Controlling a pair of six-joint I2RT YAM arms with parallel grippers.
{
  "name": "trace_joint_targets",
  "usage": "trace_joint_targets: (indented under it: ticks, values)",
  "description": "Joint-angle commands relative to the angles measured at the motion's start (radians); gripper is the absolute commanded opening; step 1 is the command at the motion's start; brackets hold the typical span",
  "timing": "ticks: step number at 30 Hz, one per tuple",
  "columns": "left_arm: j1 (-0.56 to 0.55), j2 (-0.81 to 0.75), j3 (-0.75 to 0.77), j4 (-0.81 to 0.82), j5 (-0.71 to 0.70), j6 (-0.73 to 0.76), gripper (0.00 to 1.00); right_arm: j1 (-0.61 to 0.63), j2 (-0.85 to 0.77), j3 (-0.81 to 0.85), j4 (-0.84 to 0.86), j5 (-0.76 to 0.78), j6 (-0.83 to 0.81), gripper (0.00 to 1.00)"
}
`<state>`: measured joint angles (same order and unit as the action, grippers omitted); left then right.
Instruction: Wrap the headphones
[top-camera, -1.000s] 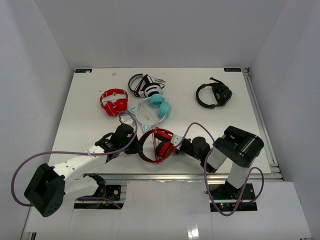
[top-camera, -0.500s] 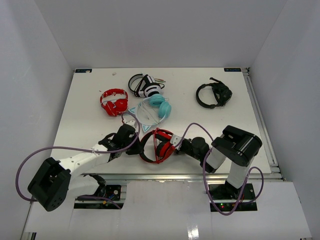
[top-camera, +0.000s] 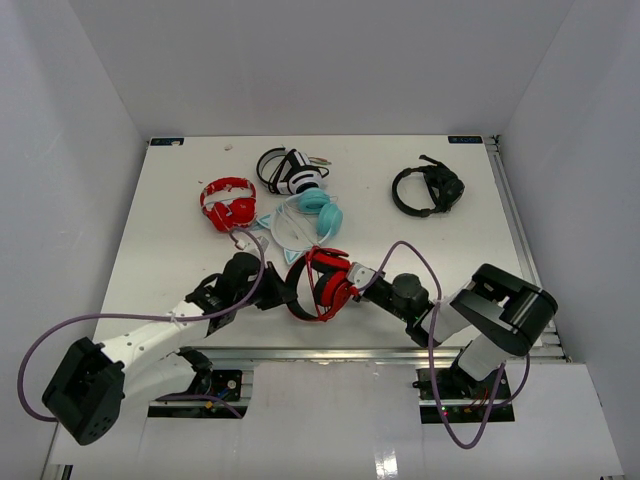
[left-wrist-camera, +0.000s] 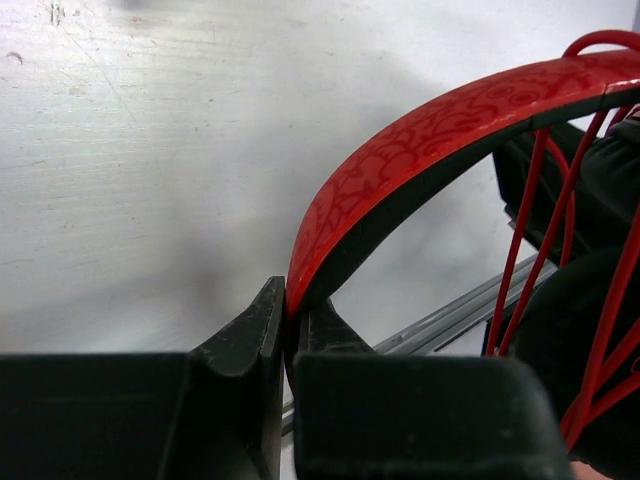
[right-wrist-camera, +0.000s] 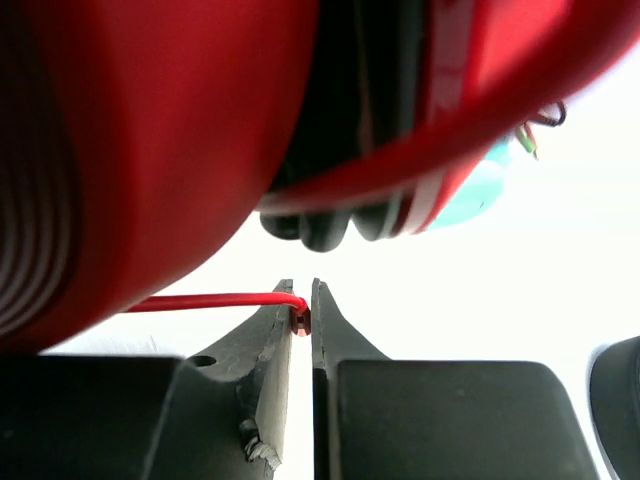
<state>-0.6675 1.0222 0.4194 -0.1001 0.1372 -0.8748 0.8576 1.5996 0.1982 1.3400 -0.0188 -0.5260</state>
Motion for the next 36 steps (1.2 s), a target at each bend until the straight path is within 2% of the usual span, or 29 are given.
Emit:
trace_joint_targets:
  ticks: [1,7,13,19,27,33,36]
  values:
    - [-0.021,-0.107,0.031,0.133,0.072,-0.167,0.0,0.03,-0.009,0.006,0.548,-0.03,0.021,0.08]
    - [-0.014,-0.19,0.015,0.18,0.083,-0.286,0.0,0.034,-0.03,0.013,0.548,-0.062,0.04,0.08]
    - [-0.012,-0.186,-0.028,0.261,0.166,-0.369,0.0,0.034,-0.055,0.018,0.548,-0.071,0.037,0.08]
    - [0.001,-0.203,-0.065,0.271,0.138,-0.407,0.0,0.037,-0.094,0.015,0.548,-0.084,0.047,0.08]
    - [0.006,-0.179,-0.083,0.4,0.274,-0.393,0.0,0.035,-0.12,0.054,0.548,-0.053,0.009,0.08]
    - [0.006,-0.2,-0.237,0.597,0.312,-0.626,0.0,0.037,-0.104,0.128,0.548,-0.03,-0.009,0.08]
    - [0.003,-0.251,-0.252,0.576,0.306,-0.648,0.0,0.035,-0.071,0.177,0.548,0.052,-0.029,0.09]
